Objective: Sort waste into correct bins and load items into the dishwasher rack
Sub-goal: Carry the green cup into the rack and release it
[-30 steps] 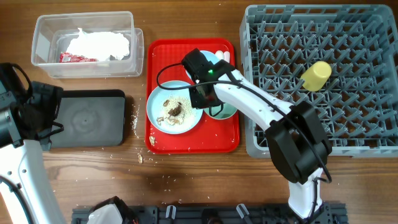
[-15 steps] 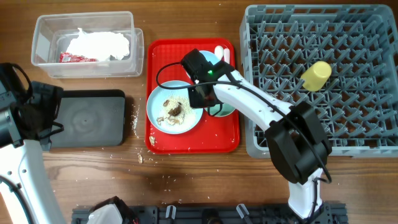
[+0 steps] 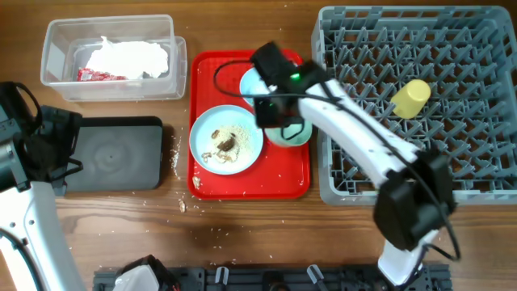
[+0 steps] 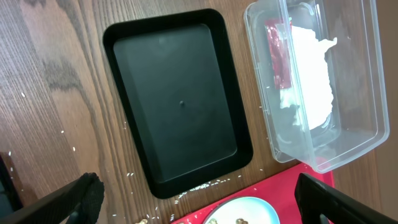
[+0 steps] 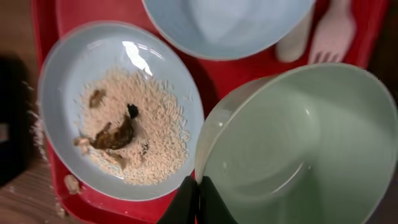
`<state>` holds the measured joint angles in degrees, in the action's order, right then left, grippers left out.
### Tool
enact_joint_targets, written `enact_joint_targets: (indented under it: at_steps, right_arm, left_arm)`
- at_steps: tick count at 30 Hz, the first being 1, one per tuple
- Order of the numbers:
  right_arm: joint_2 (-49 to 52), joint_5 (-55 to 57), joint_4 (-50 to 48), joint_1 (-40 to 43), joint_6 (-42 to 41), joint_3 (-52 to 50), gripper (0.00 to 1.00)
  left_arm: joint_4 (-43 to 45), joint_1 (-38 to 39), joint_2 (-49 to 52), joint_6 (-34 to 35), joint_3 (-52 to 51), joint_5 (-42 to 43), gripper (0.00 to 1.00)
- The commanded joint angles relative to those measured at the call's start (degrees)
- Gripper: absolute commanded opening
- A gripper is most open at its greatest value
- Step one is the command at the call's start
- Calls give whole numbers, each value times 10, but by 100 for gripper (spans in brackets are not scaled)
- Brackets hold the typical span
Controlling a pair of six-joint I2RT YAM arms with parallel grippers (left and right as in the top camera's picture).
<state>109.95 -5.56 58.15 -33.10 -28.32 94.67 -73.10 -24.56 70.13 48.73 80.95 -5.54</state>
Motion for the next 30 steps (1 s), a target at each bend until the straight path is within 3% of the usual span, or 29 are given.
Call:
enact_joint_targets:
  at_steps: [1, 8, 13, 19, 22, 30]
  right_arm:
    - [-86, -10, 23, 60, 24, 19, 4]
    - [-183, -93, 66, 212, 100, 19, 4]
    - [-190, -330, 146, 383, 242, 0, 4]
    - [-189, -591, 154, 482, 392, -81, 4]
    - [-178, -671, 89, 499, 379, -147, 4]
    - [-118, -626, -22, 503, 279, -237, 4]
  left_arm:
    - [2, -4, 0, -3, 0, -5, 100]
    - [2, -4, 0, -3, 0, -5, 100]
    - [2, -4, 0, -3, 0, -5, 100]
    - [2, -4, 0, -3, 0, -5, 100]
    - [2, -4, 0, -3, 0, -5, 100]
    - [2, -4, 0, -3, 0, -5, 100]
